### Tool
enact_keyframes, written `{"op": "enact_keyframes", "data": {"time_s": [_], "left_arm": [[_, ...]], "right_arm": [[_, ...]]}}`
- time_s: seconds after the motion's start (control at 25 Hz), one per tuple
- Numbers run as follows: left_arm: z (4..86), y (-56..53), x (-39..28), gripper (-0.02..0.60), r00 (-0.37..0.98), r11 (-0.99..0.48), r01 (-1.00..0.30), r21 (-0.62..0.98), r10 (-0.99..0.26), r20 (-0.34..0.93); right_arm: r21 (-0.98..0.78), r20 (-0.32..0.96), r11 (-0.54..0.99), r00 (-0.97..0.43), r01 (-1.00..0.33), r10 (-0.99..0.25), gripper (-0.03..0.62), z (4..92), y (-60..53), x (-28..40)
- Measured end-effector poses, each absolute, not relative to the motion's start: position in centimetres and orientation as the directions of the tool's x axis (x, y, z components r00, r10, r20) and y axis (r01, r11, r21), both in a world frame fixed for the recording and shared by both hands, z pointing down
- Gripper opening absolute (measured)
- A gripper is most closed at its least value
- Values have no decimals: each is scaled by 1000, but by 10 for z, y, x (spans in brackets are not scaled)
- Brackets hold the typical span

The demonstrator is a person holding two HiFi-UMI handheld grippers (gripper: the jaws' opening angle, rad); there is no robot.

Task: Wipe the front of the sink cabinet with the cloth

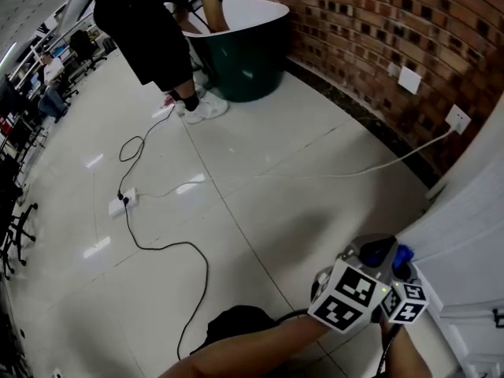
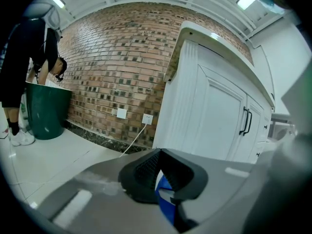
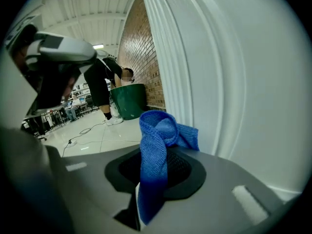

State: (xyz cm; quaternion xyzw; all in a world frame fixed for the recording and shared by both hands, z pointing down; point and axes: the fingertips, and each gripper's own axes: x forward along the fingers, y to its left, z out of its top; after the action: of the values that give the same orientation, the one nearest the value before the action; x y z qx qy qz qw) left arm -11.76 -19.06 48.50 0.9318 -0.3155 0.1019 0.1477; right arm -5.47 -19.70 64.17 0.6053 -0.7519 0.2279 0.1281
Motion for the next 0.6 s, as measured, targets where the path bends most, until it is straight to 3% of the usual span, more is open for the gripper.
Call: {"op": "enact_keyframes", "data": {"time_s": [0.24, 0.6], "left_arm": [[471, -205, -118, 3, 761, -731, -646, 220, -595, 258], [468, -200, -95, 3, 777, -735, -629, 252, -583, 240]], "right_arm": [[-159, 457, 259, -304, -953, -836, 88, 595, -189, -66], [-201, 404, 287, -346, -937, -847, 89, 563, -161, -66]]}}
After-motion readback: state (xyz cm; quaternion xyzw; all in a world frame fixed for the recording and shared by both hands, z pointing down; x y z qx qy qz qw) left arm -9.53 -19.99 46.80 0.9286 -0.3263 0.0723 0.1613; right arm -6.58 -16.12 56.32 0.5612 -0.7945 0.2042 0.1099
